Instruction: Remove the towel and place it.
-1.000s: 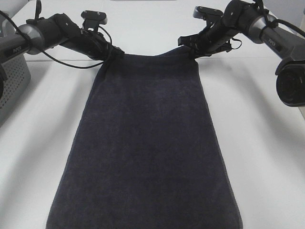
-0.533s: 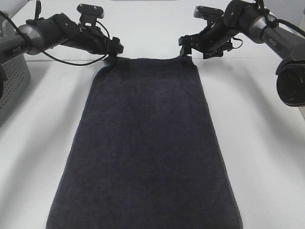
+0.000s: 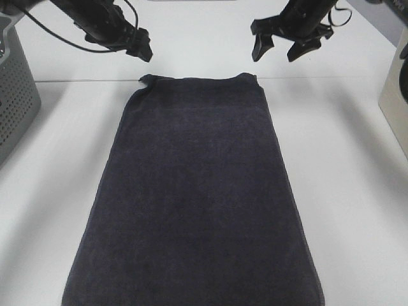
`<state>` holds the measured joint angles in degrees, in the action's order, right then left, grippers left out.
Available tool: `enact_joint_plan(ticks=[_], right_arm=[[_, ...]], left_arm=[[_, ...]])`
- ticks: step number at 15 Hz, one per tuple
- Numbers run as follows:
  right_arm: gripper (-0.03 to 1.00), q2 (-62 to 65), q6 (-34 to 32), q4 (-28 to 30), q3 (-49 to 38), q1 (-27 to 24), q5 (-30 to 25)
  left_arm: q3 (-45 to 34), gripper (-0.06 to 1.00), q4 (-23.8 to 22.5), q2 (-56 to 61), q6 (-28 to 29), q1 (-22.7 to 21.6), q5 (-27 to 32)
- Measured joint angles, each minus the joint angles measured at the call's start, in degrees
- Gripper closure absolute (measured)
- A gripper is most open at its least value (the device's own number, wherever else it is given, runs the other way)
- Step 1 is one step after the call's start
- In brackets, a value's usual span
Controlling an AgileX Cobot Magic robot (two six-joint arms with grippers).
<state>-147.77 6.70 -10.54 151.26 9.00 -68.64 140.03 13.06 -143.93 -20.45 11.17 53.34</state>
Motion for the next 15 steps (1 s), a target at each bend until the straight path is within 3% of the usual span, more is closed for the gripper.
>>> enact_joint_plan(ticks=[2, 3, 6, 9, 12, 13, 15], right_arm=[[0.17, 5.27, -2.06, 0.34, 0.00, -0.46, -0.80], [0.19, 7.73, -2.75, -0.46, 0.00, -1.38, -0.80], [0.20, 14.90, -3.84, -0.46, -2.46, -6.07, -0.86], [0.20, 24.06, -4.30, -0.17, -14.50, -8.14, -0.86], [0.20, 37.01, -4.24, -0.17, -31.91, -8.14, -0.97], [0.20, 47.15, -4.24, 0.00, -43.43, -8.08, -0.97], [0.20, 58.21, -4.24, 0.06, -54.77, -8.08, -0.97]], left_arm=[[0.00, 0.14, -7.56, 5.96, 7.56, -0.52, 11.34], [0.00, 0.14, -9.05, 8.42, 10.43, -1.83, 14.32], [0.06, 0.14, -7.68, 14.95, 17.02, -10.49, 15.76], [-1.38, 0.14, -7.16, 20.11, 18.33, -15.36, 15.93], [-11.29, 0.14, -7.22, 27.62, 18.16, -15.76, 15.93], [-21.60, 0.14, -8.37, 34.89, 18.05, -15.76, 15.93], [-33.86, 0.14, -8.77, 44.58, 18.05, -15.76, 15.93]])
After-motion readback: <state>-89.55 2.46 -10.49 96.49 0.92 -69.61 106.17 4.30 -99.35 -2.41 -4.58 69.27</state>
